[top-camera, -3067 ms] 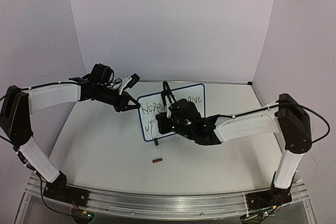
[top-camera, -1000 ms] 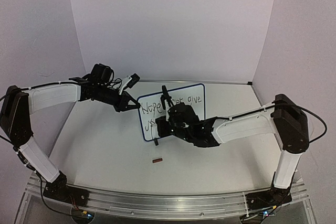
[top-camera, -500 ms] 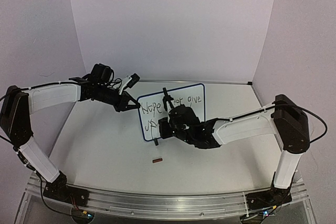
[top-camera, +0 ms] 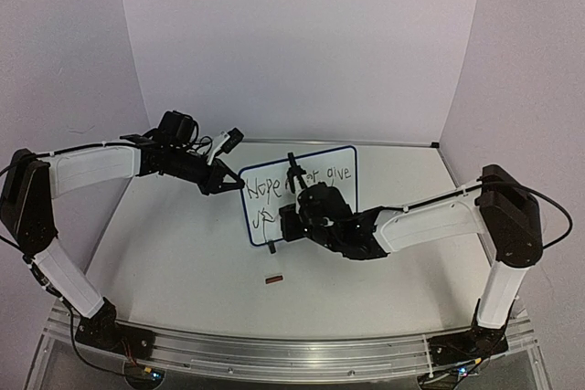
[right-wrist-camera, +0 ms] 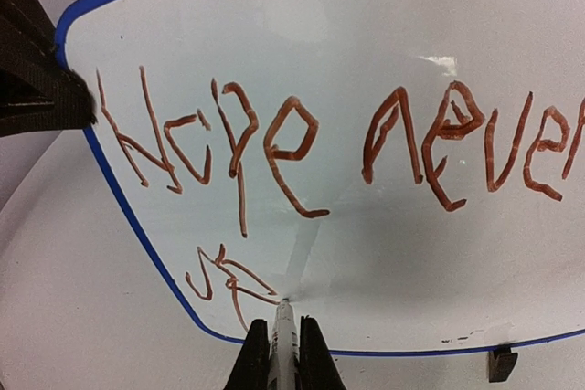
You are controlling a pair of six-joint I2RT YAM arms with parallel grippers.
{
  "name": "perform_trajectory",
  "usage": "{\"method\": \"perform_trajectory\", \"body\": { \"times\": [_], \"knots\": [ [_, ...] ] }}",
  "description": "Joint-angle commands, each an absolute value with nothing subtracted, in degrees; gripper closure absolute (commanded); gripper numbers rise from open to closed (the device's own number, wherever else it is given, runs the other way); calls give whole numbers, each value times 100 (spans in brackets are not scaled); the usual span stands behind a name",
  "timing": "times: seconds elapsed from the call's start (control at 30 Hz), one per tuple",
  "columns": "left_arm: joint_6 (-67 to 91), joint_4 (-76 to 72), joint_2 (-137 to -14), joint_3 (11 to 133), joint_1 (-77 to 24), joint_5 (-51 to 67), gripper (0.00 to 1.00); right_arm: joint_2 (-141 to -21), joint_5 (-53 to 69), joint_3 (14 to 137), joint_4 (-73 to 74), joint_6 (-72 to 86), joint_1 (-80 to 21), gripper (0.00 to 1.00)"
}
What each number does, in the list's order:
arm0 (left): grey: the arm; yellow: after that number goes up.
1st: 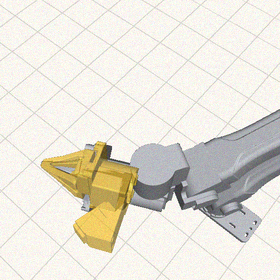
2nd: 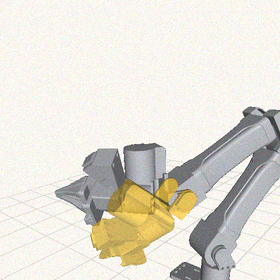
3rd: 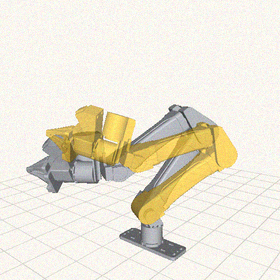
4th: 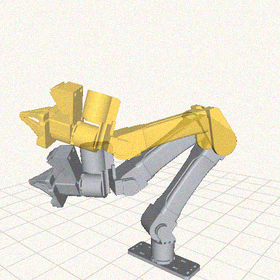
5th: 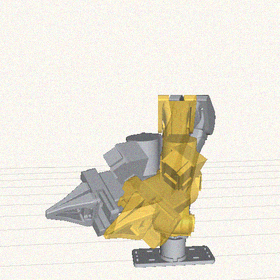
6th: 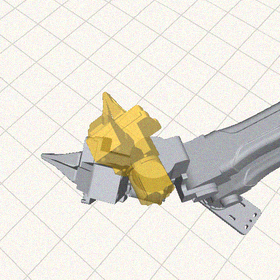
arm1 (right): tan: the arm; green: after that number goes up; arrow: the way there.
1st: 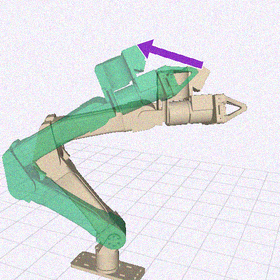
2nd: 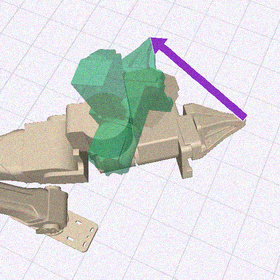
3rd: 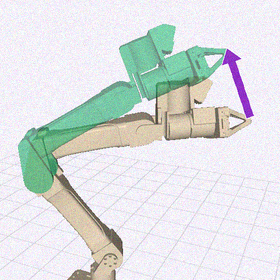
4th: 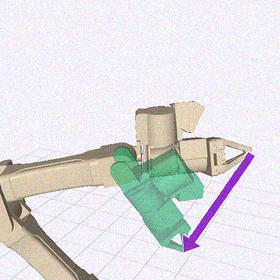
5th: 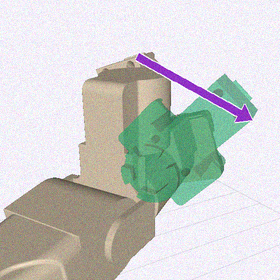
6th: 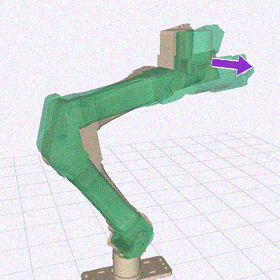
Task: Write a sentence on the whiteboard
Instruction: Write on the whiteboard with the whiteboard marker without the cap.
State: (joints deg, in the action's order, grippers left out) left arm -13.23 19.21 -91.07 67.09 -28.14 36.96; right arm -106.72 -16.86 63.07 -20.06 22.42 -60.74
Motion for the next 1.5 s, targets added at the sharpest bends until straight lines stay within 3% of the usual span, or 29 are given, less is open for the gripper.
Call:
{"method": "perform_trajectory", "body": {
  "times": [0.0,0.23,0.73,1.47],
  "knots": [
    [-1558,2201,-9226,6763,-2832,3273,100,-10196,-1497,6121,-2559,2147,-6014,100],
    [-1562,2202,-9217,6764,-2835,3283,100,-10009,-1161,5941,-2737,2165,-6015,100],
    [-1554,2201,-9190,6762,-2841,3272,100,-10127,-1885,5880,-2050,2384,-6013,100],
    [-1559,2214,-9203,6760,-2846,3264,100,-10643,-2091,5942,-2346,2459,-6009,100]
  ]
}}
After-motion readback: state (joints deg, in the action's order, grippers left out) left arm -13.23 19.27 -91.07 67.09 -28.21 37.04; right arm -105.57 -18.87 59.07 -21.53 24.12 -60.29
